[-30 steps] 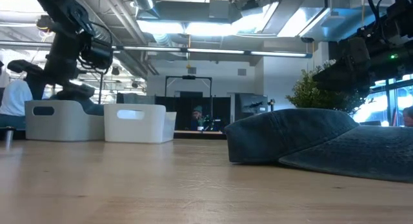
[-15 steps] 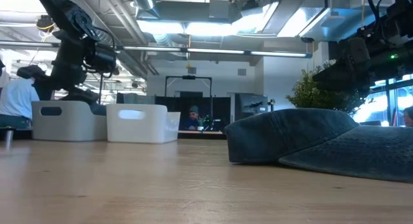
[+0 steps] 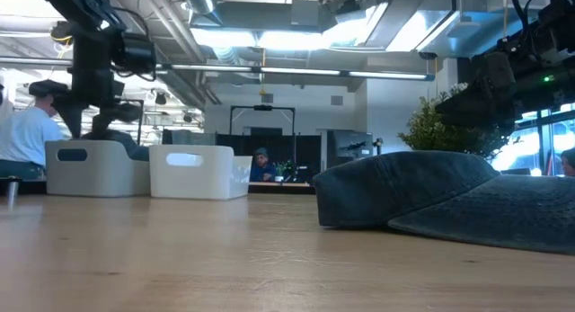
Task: Pick & Place hat
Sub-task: Put the left blue cap into the gray bin
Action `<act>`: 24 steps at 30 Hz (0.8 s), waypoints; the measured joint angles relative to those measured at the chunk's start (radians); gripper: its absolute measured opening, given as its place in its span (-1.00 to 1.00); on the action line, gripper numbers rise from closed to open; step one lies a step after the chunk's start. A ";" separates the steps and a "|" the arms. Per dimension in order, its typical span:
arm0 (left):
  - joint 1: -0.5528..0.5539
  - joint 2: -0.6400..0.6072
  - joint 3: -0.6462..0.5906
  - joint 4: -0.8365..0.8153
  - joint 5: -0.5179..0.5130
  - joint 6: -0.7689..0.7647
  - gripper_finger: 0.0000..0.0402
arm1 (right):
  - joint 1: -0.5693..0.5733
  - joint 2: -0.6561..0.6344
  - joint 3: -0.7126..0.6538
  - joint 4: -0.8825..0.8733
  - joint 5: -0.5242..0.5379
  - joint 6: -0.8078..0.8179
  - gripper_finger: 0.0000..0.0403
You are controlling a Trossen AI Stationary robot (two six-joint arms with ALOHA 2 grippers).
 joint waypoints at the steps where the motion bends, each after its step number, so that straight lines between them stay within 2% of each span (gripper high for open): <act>1: -0.009 -0.017 0.000 0.001 0.016 0.013 -0.16 | 0.000 0.000 0.000 0.000 0.000 0.000 0.08; 6: -0.080 -0.124 0.000 0.003 0.072 0.057 -0.16 | 0.000 0.000 0.000 0.000 0.000 0.000 0.08; 11: -0.205 -0.203 0.001 -0.059 0.142 0.027 -0.16 | 0.000 0.000 0.000 0.000 0.000 0.000 0.08; 18: -0.440 -0.152 0.000 -0.150 0.048 -0.071 -0.26 | 0.000 0.000 0.000 0.000 0.000 0.024 0.08; 21: -0.491 -0.114 0.000 -0.152 0.008 -0.112 -0.30 | 0.000 0.000 0.000 0.000 0.000 0.026 0.08; 24: -0.512 -0.069 0.000 -0.157 0.029 -0.125 -0.31 | 0.000 0.000 0.000 0.000 0.000 0.027 0.08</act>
